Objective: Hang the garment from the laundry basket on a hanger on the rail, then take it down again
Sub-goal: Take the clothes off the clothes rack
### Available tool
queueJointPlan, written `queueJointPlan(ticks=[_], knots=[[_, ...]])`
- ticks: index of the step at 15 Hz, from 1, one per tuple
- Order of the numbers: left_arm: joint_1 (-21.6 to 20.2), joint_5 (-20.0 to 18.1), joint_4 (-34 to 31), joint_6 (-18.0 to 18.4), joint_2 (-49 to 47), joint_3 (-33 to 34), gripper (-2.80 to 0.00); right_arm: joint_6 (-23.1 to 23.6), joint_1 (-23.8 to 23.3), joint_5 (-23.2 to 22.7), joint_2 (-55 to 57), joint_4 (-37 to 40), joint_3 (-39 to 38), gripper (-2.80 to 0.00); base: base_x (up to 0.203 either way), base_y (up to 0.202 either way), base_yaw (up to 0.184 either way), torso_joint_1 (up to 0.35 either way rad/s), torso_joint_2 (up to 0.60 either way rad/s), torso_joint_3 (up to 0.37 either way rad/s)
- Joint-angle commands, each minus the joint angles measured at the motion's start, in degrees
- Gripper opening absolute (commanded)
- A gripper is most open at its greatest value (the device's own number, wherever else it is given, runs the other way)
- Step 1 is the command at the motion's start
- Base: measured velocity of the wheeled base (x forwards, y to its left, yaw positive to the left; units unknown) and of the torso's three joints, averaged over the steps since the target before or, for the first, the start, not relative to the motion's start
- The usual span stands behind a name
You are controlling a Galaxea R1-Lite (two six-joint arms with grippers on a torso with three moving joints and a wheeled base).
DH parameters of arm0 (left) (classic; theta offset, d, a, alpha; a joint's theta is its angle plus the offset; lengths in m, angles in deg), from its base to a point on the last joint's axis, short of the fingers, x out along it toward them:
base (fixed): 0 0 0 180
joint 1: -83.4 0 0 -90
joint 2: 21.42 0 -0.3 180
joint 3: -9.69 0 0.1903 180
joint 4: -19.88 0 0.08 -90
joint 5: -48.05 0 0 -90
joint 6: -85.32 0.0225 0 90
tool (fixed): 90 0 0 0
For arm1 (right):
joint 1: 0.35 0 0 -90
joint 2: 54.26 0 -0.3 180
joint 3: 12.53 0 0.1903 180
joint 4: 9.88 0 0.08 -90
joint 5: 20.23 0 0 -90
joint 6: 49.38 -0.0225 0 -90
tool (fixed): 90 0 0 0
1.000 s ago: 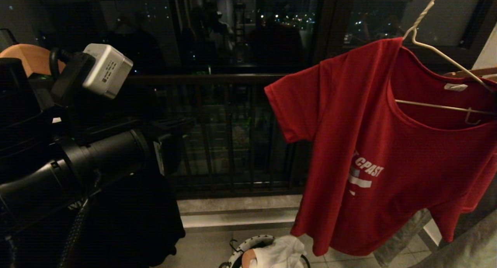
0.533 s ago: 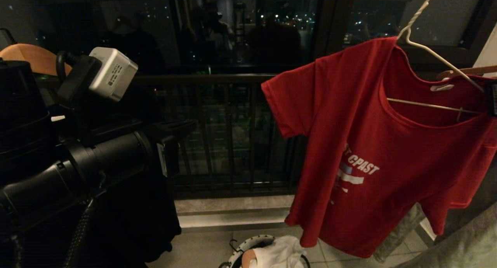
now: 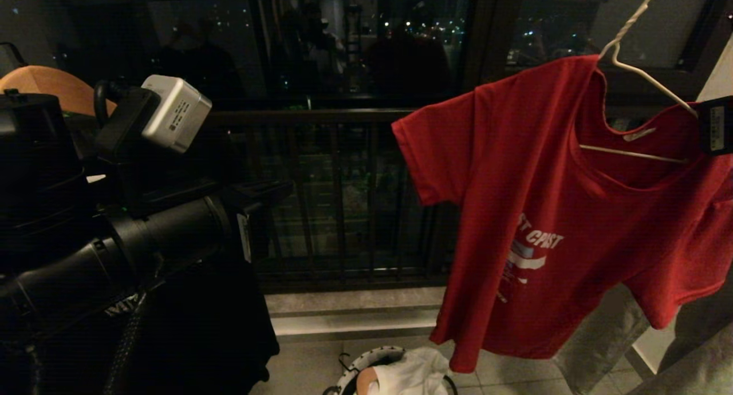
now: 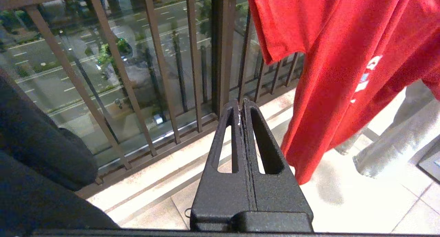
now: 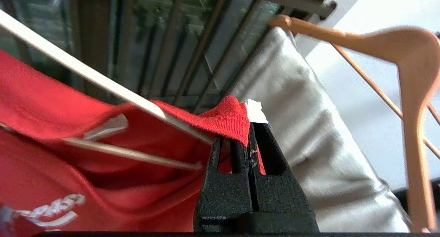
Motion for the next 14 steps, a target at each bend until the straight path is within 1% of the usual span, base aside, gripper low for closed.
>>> queueJointPlan(ticks=[1, 2, 5, 8, 11, 14], knots=[[0.0, 0.0, 0.1, 0.0, -0.2, 0.0, -2.8, 0.2, 0.6, -0.2, 0.2, -2.6, 0.1, -2.8, 0.0, 0.0, 0.0, 0.0, 0.0, 0.0], [0.0, 0.0, 0.1, 0.0, -0.3, 0.1, -2.8, 0.2, 0.6, -0.6, 0.2, -4.1, 0.1, -2.8, 0.0, 0.0, 0.0, 0.0, 0.0, 0.0], [0.0, 0.0, 0.2, 0.4, -0.7, 0.4, -2.8, 0.1, 0.6, -1.5, -0.2, -5.3, 0.1, -2.8, 0.0, 0.0, 0.0, 0.0, 0.0, 0.0], [0.2, 0.0, 0.2, 0.5, -1.0, 0.4, -2.8, 0.4, 0.6, -1.5, -0.1, -7.8, 0.6, -2.8, 0.0, 0.0, 0.0, 0.0, 0.0, 0.0], [0.4, 0.0, 0.2, 0.5, -1.0, 0.4, -2.8, 0.5, 0.7, -1.7, 0.0, -8.0, 1.7, -2.8, 0.0, 0.0, 0.0, 0.0, 0.0, 0.0], [0.4, 0.0, 0.2, 0.5, -1.0, 0.4, -2.8, 0.3, 1.8, -2.9, 0.1, -8.2, 3.0, -2.8, 0.0, 0.0, 0.0, 0.0, 0.0, 0.0]])
